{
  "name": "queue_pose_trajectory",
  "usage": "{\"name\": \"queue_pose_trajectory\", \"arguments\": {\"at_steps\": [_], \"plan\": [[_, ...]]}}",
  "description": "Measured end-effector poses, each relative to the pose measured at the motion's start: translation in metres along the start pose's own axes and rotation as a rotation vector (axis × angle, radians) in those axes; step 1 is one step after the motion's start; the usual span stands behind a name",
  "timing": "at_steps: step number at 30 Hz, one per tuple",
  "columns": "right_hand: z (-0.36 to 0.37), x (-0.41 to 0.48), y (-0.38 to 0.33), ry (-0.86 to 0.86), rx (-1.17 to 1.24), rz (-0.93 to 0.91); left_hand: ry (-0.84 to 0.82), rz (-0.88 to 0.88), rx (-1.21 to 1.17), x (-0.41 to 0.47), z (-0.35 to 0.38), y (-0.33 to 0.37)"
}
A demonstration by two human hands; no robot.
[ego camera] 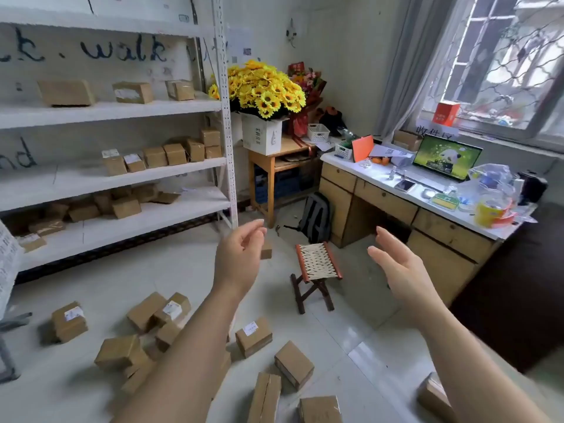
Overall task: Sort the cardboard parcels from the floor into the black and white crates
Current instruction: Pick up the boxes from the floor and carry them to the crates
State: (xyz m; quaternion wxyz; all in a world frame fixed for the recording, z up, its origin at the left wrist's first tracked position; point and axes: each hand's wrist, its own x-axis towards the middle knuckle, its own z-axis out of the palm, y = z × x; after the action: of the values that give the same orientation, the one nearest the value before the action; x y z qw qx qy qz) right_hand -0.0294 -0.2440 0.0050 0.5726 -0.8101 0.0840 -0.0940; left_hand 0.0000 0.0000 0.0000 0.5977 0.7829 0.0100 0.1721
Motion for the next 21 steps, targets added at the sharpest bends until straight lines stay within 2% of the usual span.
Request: {"name": "queue_pose_trajectory", "arguments": {"at_steps": [4,10,21], "plan": [[-0.029,-0.005,0.046,0.038,0.020,0.110,-0.113,-0.095,0.006,-0.009,0.047,-0.021],[-0.096,-0.006,0.132,0.161,0.046,0.265,-0.296,-0.142,0.031,-0.021,0.149,-0.047],[-0.252,0.032,0.315,0.337,0.061,0.508,-0.597,-0.278,0.098,-0.061,0.411,-0.094]]}}
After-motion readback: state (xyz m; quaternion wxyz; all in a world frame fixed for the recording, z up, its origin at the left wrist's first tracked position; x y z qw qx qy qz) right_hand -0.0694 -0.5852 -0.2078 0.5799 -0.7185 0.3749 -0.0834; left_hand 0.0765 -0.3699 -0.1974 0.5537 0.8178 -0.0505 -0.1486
